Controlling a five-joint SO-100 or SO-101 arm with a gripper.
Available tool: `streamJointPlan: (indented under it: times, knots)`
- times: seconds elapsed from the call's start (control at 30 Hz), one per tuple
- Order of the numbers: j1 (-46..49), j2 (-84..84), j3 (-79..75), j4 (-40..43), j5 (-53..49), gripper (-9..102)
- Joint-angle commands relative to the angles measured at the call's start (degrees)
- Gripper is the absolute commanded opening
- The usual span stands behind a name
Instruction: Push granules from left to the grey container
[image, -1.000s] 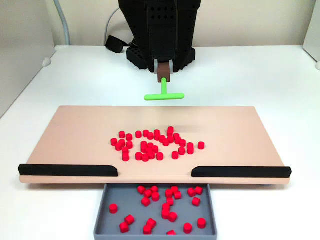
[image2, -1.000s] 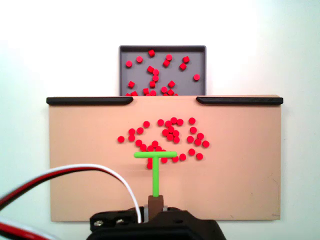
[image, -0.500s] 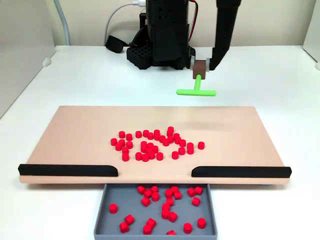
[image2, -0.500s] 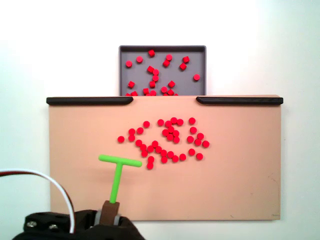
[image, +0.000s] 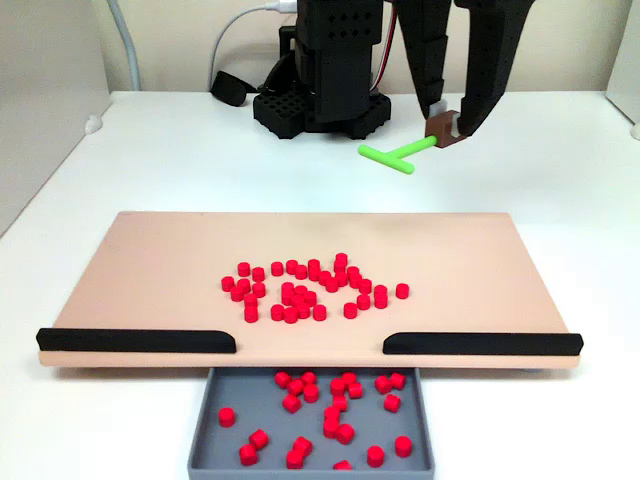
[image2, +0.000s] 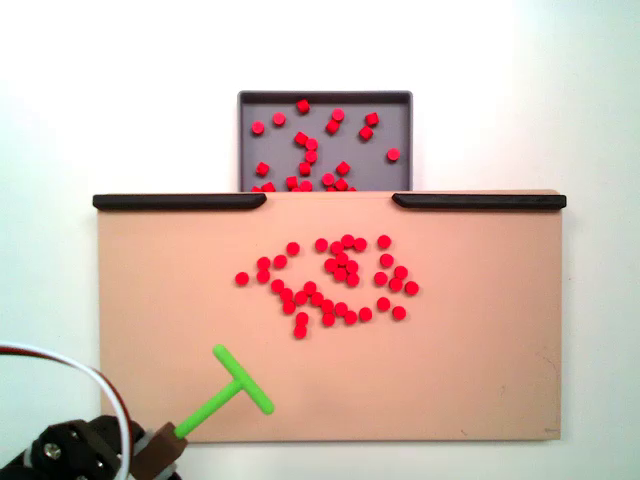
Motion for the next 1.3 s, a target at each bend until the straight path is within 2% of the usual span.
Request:
streamJointPlan:
  times: [0.0,0.2,0.5,1.0,1.27]
  knots:
    - [-2.29,-0.26,-1.41,-0.35,7.91,0]
    - [-4.66,-3.78,-4.04,-0.35,19.34,0]
    - [-5.89,-14.33,-15.82,-0.44,27.86,0]
    - [-5.71,-28.21,-32.17,-0.44,34.37,0]
    - [-4.66,-30.85,-32.78,-0.44,37.00,0]
